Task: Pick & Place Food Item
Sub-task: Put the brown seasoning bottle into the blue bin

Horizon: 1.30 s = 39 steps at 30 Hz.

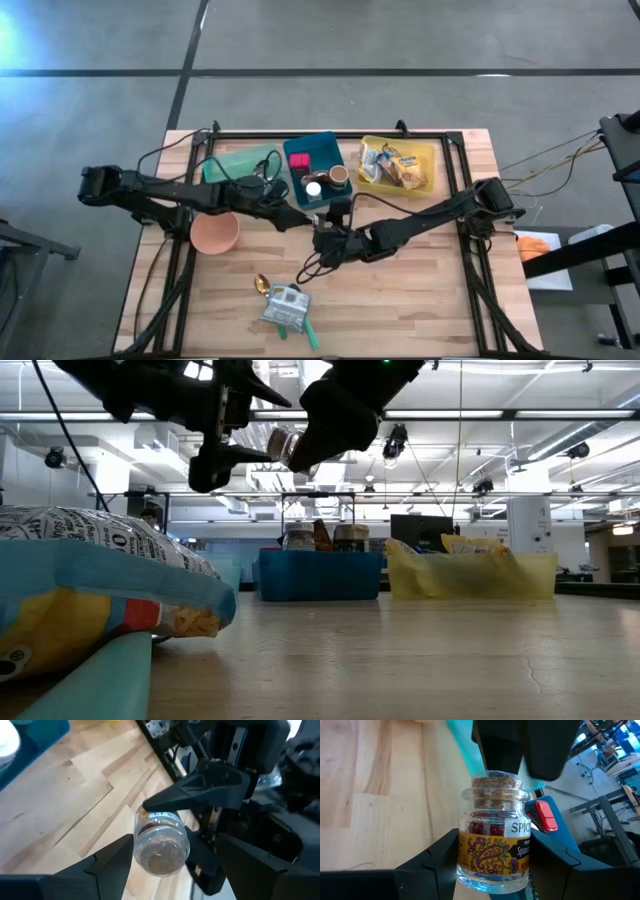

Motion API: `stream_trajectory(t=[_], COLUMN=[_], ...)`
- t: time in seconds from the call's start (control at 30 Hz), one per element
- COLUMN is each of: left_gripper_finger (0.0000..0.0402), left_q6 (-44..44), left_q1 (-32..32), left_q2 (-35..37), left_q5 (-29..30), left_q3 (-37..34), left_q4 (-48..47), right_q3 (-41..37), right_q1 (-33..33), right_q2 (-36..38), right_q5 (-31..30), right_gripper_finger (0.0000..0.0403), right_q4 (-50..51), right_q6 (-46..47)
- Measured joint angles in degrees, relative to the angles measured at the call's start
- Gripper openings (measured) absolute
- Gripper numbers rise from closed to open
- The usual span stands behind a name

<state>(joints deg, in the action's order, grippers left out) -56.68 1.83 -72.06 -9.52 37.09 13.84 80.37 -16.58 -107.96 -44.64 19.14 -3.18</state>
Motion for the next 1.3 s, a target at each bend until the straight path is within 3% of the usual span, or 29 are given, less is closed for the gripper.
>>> stream_trajectory(t=[0.8, 0.93, 1.1, 1.3], left_gripper_finger=[0.0285, 0.025, 0.0168, 0.0165], left_q6=[1.0, 1.5, 3.0, 3.2], left_q1=[-2.3, -2.3, -2.3, -2.3], left_q2=[-5.0, -5.0, -5.0, -5.0], left_q5=[0.8, 0.8, 0.9, -0.4], left_q3=[2.0, 2.0, 2.0, 2.0], left_q4=[1.8, 1.6, 1.1, 1.2], right_q3=[0.0, 0.0, 0.0, 0.0], right_q1=[0.0, 0.0, -0.2, -0.8], right_q2=[0.0, 0.0, 0.0, 0.0], right_q5=[-2.0, -2.1, -2.2, -2.3], right_gripper_finger=[0.0189, 0.0189, 0.0189, 0.0189], right_q4=[-2.4, -2.5, -2.4, -2.5], right_q6=[-1.8, -2.0, -2.0, -2.4])
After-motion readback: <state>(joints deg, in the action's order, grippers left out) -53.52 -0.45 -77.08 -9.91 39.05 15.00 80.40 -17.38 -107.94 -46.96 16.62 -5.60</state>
